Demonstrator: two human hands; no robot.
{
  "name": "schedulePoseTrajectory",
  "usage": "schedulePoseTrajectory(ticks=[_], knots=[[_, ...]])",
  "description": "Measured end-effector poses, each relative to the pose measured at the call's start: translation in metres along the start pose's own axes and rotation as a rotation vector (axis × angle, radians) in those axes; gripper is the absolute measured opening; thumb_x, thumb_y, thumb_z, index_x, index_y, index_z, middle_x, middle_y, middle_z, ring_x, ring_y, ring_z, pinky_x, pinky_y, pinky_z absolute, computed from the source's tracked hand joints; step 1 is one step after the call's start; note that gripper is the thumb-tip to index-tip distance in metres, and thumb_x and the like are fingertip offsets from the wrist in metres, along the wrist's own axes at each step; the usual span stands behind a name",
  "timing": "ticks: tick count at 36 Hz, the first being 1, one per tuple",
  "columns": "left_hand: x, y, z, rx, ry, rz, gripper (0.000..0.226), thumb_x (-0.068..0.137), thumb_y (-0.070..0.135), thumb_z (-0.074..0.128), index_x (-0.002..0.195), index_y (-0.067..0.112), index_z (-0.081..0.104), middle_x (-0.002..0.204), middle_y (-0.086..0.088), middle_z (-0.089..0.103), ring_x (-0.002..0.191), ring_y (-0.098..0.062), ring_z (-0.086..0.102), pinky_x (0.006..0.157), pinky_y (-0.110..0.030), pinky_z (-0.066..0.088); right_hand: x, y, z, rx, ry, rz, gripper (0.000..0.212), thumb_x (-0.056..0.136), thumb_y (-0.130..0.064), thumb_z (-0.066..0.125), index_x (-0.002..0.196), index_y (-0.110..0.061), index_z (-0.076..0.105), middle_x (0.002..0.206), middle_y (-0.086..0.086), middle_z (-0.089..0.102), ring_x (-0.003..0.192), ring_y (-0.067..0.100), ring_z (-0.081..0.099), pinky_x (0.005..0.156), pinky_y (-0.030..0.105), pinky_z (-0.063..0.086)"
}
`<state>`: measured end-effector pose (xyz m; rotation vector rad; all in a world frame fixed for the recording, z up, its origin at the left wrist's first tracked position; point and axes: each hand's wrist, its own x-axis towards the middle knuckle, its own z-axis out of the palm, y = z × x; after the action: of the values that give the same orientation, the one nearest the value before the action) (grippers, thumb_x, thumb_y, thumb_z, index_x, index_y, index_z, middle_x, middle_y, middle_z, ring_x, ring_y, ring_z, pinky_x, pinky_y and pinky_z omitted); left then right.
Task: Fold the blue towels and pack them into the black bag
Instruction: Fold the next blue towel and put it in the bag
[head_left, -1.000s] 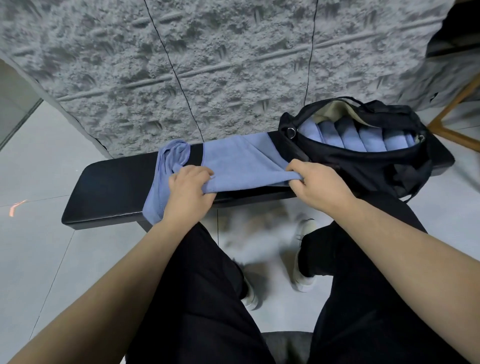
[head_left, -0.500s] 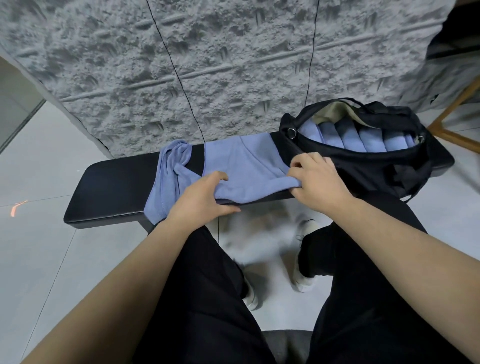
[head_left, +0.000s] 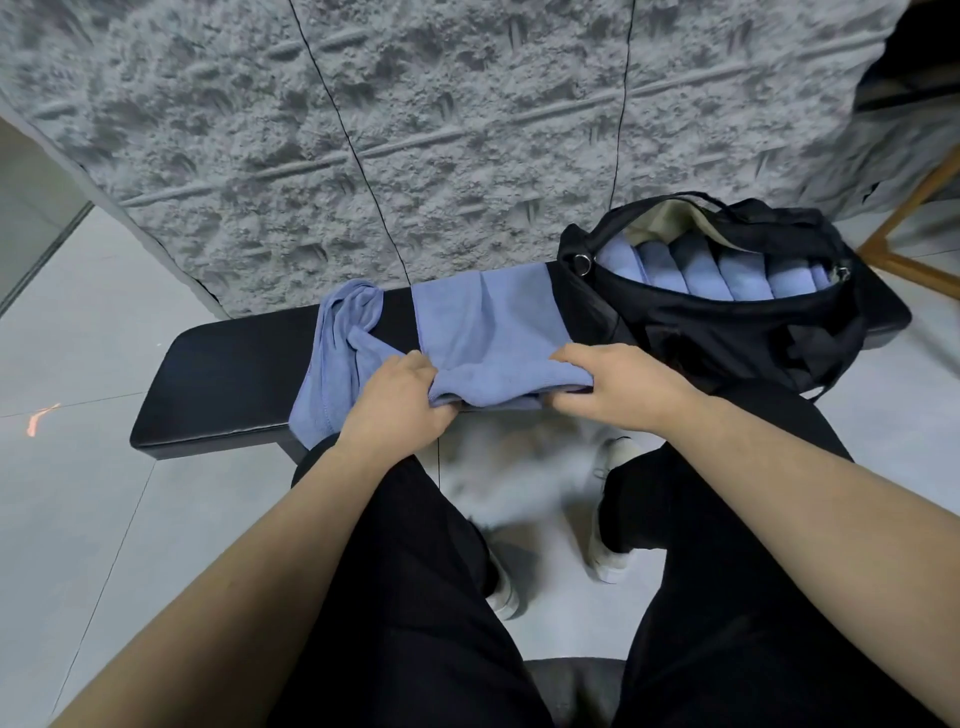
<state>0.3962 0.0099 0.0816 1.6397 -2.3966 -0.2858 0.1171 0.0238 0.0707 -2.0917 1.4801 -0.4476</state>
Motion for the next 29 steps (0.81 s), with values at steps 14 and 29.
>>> schedulePoseTrajectory(ticks=[14,29], knots=[[0.000,0.006,0.000,-0.135,-0.174,-0.110,0.029,0.087,0.009,0.057,0.067,0.018,0.038,0.060,0.002,0.046,0.058,-0.016,0.041,0.048,-0.022,0.027,0.001,-0.001,-0.002,-0.232,-0.010,0.010,0.009,0.084,-0.015,0.054,0.089,-0.022,0.054,0.084,-0.004,0.060,0.076,0.025,0.056,0.062,0.036,0.043],[-0.004,0.011,-0.003,-0.126,-0.099,-0.030,0.016,0.085,0.012,0.062,0.082,0.009,0.046,0.067,-0.003,0.052,0.060,-0.023,0.049,0.054,-0.032,0.034,-0.002,-0.007,-0.001,-0.437,0.001,0.002,0.023,0.085,-0.049,0.052,0.099,-0.035,0.063,0.087,-0.009,0.066,0.079,0.018,0.062,0.060,0.028,0.036]])
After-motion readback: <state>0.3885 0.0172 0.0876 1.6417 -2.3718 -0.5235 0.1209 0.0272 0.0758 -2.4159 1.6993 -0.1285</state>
